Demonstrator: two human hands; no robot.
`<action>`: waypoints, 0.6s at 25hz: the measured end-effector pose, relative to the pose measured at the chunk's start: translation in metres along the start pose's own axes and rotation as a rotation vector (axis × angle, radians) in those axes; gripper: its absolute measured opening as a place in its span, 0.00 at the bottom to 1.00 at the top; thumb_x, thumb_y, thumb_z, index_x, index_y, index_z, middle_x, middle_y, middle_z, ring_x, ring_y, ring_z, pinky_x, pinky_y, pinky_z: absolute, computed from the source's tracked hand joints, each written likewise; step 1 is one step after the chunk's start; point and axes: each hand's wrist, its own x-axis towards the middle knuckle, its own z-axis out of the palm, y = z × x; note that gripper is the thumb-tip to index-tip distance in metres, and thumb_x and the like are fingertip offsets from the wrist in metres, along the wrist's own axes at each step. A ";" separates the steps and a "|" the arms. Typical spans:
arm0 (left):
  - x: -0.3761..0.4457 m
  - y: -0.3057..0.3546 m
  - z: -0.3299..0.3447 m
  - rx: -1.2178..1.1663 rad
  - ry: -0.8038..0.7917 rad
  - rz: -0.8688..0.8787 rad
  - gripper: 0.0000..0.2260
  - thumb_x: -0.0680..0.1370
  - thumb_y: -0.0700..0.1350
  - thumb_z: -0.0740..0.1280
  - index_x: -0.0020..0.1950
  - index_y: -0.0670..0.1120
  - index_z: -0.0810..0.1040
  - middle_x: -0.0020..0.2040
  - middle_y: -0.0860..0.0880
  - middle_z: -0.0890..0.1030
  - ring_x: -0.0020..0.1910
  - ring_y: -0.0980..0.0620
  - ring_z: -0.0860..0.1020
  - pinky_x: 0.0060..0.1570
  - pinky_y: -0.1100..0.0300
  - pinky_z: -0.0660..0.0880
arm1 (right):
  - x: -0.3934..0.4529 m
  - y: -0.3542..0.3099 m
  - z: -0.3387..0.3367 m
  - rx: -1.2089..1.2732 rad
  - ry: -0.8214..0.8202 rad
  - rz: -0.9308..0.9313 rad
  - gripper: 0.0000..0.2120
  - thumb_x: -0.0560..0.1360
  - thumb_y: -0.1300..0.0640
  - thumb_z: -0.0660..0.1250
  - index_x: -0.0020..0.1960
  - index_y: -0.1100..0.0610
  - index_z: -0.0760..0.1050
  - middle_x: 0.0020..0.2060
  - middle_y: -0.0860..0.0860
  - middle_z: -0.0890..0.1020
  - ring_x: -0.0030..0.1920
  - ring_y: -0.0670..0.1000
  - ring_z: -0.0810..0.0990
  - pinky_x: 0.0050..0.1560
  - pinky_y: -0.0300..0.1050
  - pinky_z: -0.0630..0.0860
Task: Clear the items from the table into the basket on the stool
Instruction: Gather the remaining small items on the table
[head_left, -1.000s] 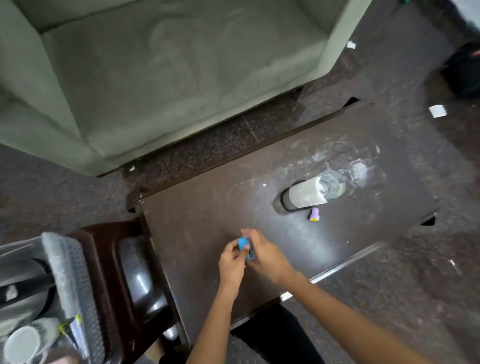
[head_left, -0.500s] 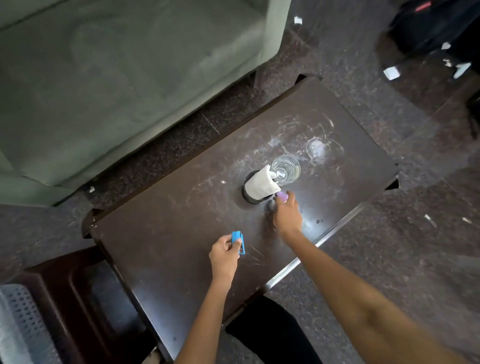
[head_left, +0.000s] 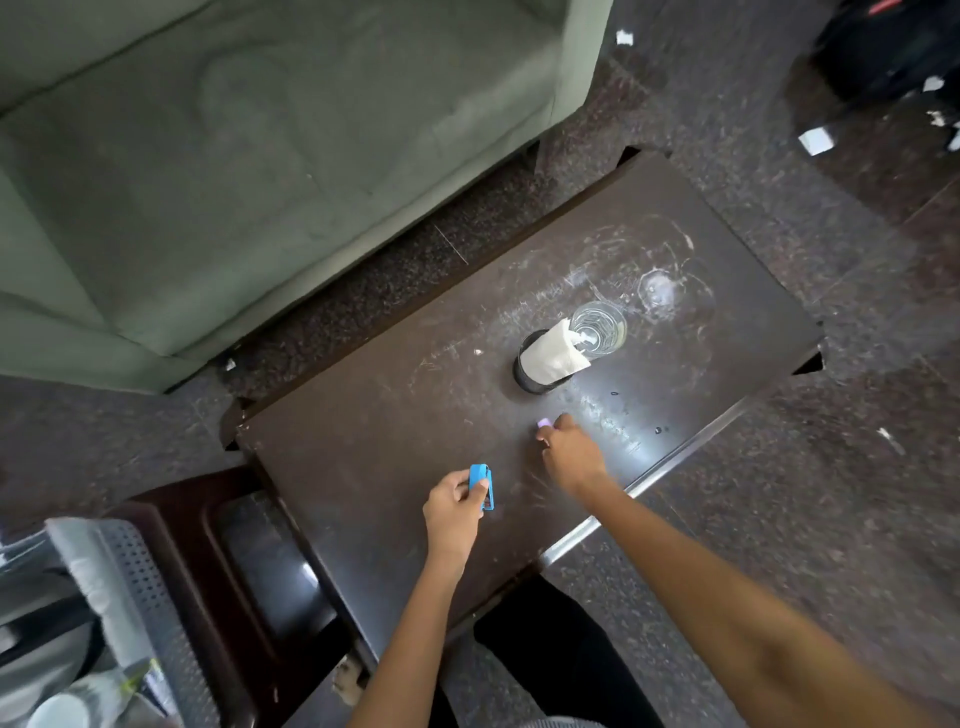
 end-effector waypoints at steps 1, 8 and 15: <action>-0.007 0.000 -0.010 -0.003 0.004 -0.003 0.09 0.76 0.41 0.66 0.56 0.41 0.79 0.44 0.45 0.82 0.43 0.50 0.81 0.42 0.61 0.79 | -0.015 -0.014 0.000 0.016 -0.004 -0.029 0.13 0.76 0.62 0.57 0.60 0.56 0.71 0.56 0.58 0.71 0.54 0.62 0.76 0.49 0.51 0.75; -0.067 -0.016 -0.115 -0.118 0.110 -0.011 0.11 0.77 0.43 0.67 0.57 0.42 0.77 0.45 0.48 0.81 0.43 0.53 0.80 0.40 0.63 0.78 | -0.111 -0.129 -0.007 0.036 0.049 -0.278 0.11 0.77 0.59 0.58 0.56 0.53 0.76 0.54 0.55 0.74 0.49 0.60 0.79 0.44 0.48 0.75; -0.129 -0.080 -0.265 -0.238 0.253 -0.003 0.08 0.76 0.43 0.67 0.54 0.42 0.78 0.44 0.45 0.82 0.44 0.50 0.80 0.42 0.57 0.79 | -0.192 -0.273 0.035 0.041 -0.018 -0.476 0.11 0.76 0.57 0.61 0.55 0.51 0.79 0.54 0.54 0.77 0.49 0.60 0.81 0.48 0.49 0.78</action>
